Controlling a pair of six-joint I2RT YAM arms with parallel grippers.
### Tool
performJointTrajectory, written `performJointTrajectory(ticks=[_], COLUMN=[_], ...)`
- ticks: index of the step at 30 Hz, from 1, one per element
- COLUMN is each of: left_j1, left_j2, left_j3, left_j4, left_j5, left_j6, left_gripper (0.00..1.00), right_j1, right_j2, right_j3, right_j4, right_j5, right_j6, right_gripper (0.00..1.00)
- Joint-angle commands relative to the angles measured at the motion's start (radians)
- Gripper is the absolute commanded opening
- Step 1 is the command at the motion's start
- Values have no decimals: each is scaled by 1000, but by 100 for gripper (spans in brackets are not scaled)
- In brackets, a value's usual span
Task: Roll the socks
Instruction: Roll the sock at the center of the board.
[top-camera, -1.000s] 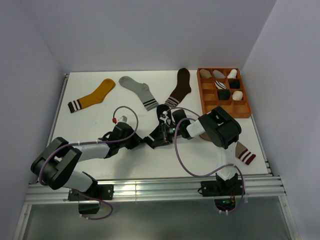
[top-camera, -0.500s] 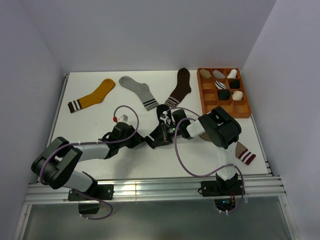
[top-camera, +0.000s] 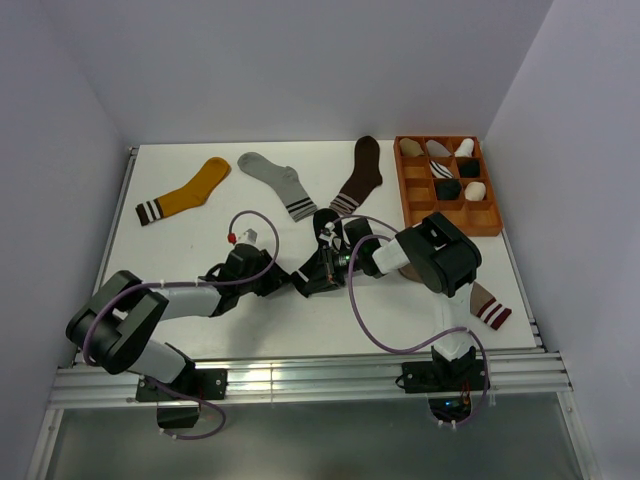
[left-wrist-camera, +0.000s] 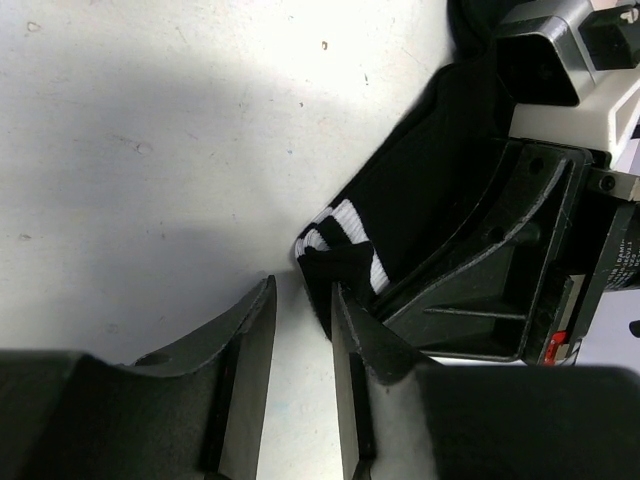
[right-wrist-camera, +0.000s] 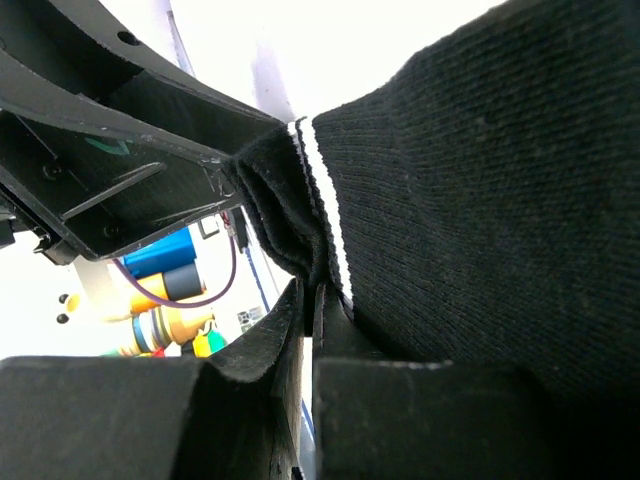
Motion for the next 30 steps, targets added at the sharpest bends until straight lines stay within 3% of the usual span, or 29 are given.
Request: performJointTrajectory(ticks=[1, 12, 20, 26, 30], left_j1=[1, 1, -8, -48, -66], left_j2=[3, 65, 146, 161, 174], left_j3=[36, 106, 221, 277, 294], left_j4=[50, -48, -336, -476, -513], left_j5=[19, -30, -119, -211, -238], left_j6=[18, 13, 25, 21, 10], left_gripper=[35, 34, 26, 23, 23], right_j1=[-5, -5, -6, -6, -6], right_j2=[31, 42, 22, -32, -116], right_j3=[11, 17, 14, 17, 20], right_j4=[-33, -47, -76, -142, -238], right_j5=[33, 36, 80, 124, 189], right_j6=[8, 41, 45, 28, -11], right_gripper=[0, 0, 1, 11, 24])
